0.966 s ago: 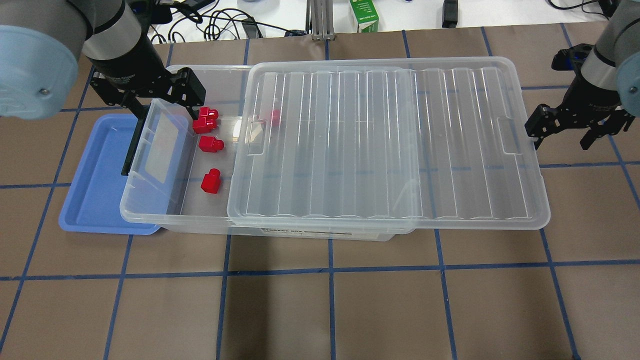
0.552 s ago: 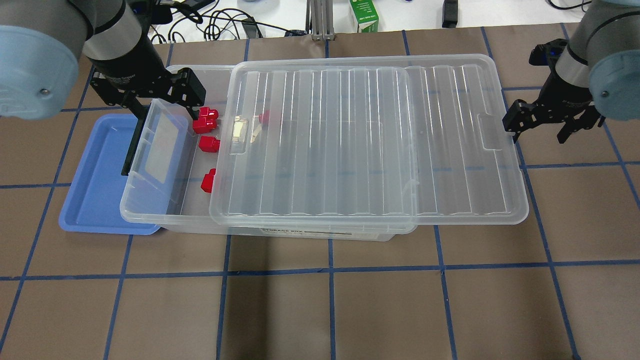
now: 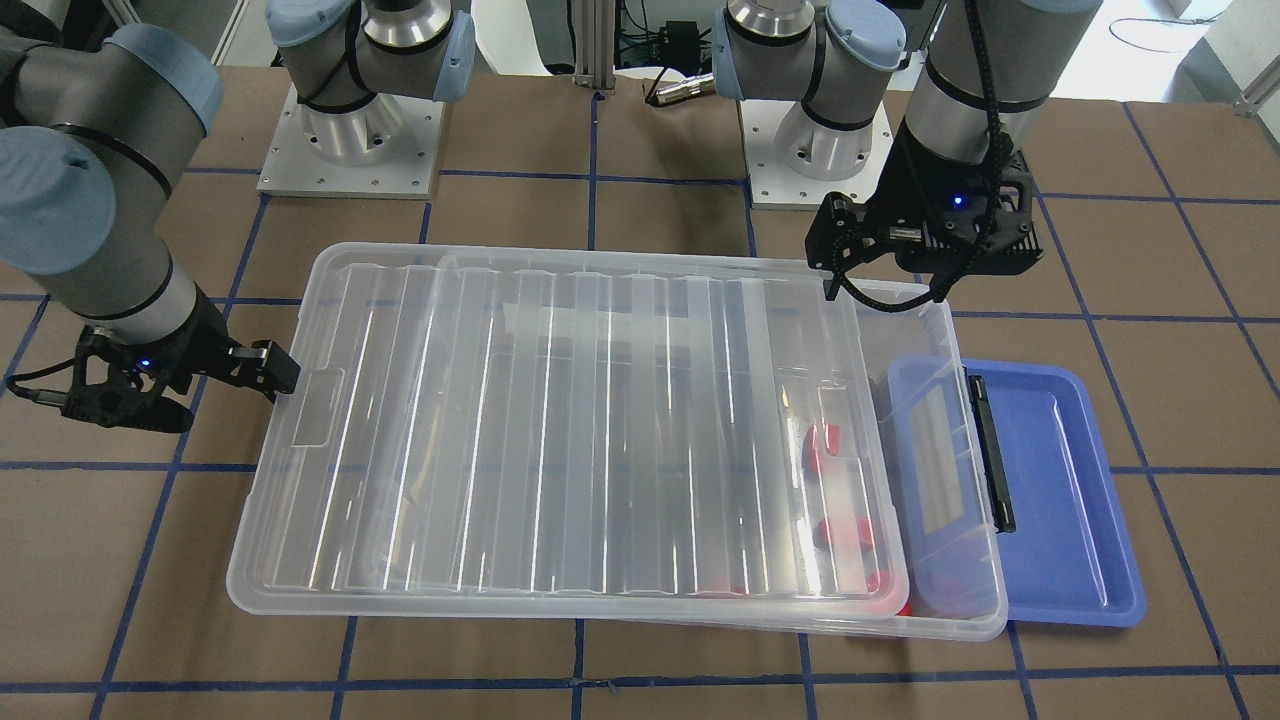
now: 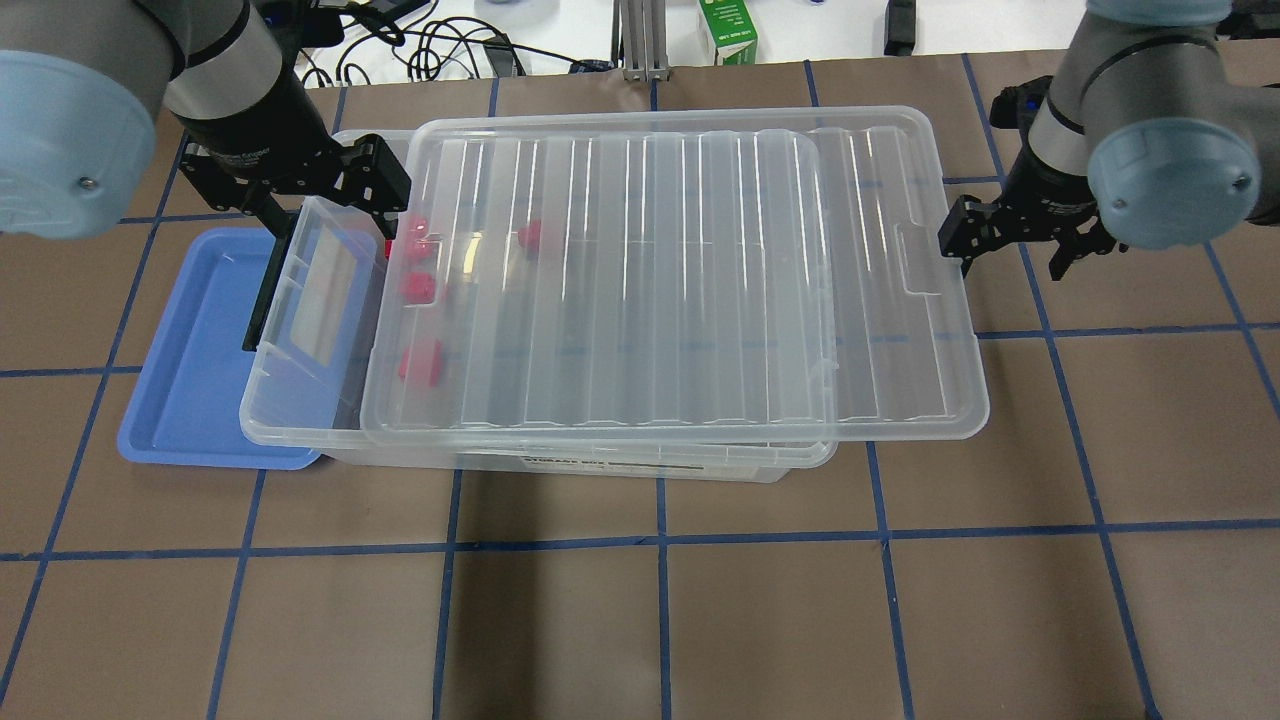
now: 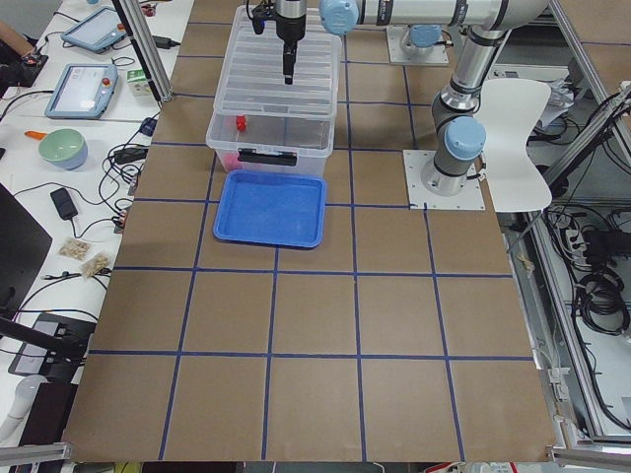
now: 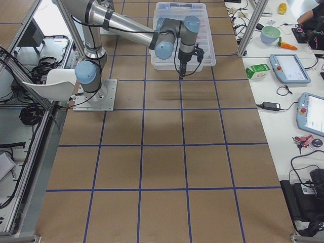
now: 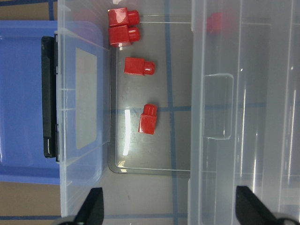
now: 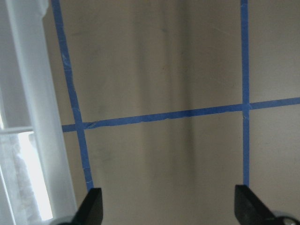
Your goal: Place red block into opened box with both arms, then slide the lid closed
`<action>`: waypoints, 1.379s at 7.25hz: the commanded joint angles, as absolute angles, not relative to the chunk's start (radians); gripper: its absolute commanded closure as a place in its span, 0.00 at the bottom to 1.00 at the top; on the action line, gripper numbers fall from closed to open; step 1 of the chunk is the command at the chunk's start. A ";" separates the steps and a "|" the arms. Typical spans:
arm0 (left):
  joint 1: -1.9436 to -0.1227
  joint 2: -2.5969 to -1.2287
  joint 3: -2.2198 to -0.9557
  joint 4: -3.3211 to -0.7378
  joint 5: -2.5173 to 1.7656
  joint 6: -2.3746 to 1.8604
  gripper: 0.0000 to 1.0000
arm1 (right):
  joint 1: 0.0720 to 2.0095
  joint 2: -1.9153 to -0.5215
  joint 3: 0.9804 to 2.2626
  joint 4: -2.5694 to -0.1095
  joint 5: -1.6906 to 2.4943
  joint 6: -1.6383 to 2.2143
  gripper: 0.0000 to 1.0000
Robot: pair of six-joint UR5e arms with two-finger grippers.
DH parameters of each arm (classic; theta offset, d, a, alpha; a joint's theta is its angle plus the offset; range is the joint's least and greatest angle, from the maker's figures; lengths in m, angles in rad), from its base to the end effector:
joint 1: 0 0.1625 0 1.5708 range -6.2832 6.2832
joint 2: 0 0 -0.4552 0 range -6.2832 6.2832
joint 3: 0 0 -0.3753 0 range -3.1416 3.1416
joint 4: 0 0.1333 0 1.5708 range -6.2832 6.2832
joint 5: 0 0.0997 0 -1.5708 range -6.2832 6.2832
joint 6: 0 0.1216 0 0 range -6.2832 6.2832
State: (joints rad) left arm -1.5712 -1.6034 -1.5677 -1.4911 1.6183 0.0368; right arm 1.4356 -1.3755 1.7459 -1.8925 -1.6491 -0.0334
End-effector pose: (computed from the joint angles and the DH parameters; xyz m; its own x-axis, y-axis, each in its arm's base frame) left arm -0.1277 -0.4956 0.4901 -0.9982 0.0348 -0.0492 0.0371 0.9981 -0.0484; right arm 0.0510 -0.5437 0.3473 -0.9923 0.0975 0.0765 0.1015 0.9935 0.0513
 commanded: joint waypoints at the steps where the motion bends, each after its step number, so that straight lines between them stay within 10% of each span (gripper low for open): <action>1: -1.572 -1.603 -1.569 -1.491 1.618 0.037 0.00 | 1.477 -1.368 1.740 -1.904 -1.649 0.015 0.00; 10: -1.578 -1.597 -1.569 -1.491 1.620 0.037 0.00 | 1.482 -1.368 1.720 -1.904 -1.589 0.018 0.00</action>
State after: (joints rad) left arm -1.5782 -1.5982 -1.5693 -1.4910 1.6199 0.0368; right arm 1.4813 -1.3689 1.7254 -1.9041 -1.5976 0.0172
